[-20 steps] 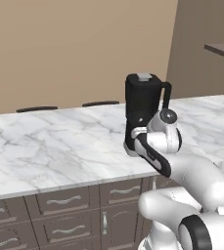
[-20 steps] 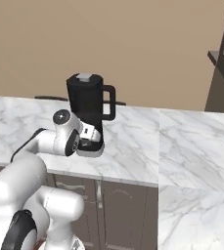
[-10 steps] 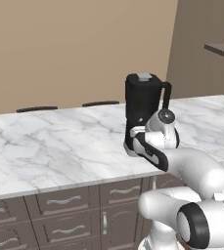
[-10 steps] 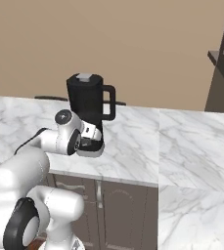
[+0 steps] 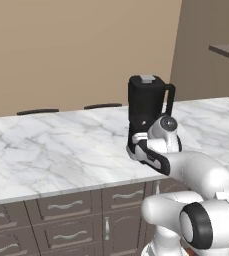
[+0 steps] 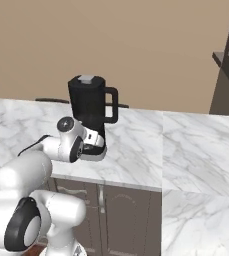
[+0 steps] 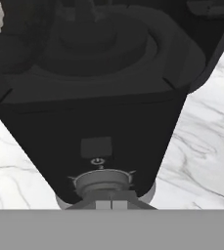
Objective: Grab the lime and garlic from the fridge, place them in the blender, close the lid, and turn on the blender to create a marinade.
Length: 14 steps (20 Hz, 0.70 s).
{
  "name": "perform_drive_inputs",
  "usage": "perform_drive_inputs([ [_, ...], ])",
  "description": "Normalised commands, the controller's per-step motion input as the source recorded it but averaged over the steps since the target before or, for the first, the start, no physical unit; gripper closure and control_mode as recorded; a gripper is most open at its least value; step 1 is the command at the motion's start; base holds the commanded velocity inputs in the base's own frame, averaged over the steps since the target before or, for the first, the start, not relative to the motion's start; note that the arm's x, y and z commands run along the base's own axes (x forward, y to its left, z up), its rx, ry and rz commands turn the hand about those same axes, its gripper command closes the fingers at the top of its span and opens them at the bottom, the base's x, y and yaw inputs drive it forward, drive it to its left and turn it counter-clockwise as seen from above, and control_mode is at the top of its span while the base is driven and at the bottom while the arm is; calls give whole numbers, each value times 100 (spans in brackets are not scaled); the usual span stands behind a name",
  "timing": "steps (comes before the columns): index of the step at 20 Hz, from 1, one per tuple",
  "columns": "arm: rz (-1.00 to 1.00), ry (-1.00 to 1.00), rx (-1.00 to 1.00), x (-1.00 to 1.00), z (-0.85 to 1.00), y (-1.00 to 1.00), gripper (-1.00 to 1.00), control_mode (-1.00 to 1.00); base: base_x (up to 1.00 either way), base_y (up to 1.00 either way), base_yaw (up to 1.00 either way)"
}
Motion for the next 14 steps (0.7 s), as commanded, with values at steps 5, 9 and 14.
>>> perform_drive_inputs([
  [5,0,-1,0,1,3,2,100,-100,0,0,0],
  [9,0,0,0,12,0,1,100,-100,0,0,0],
  [14,0,0,0,16,0,0,100,-100,0,0,0],
])
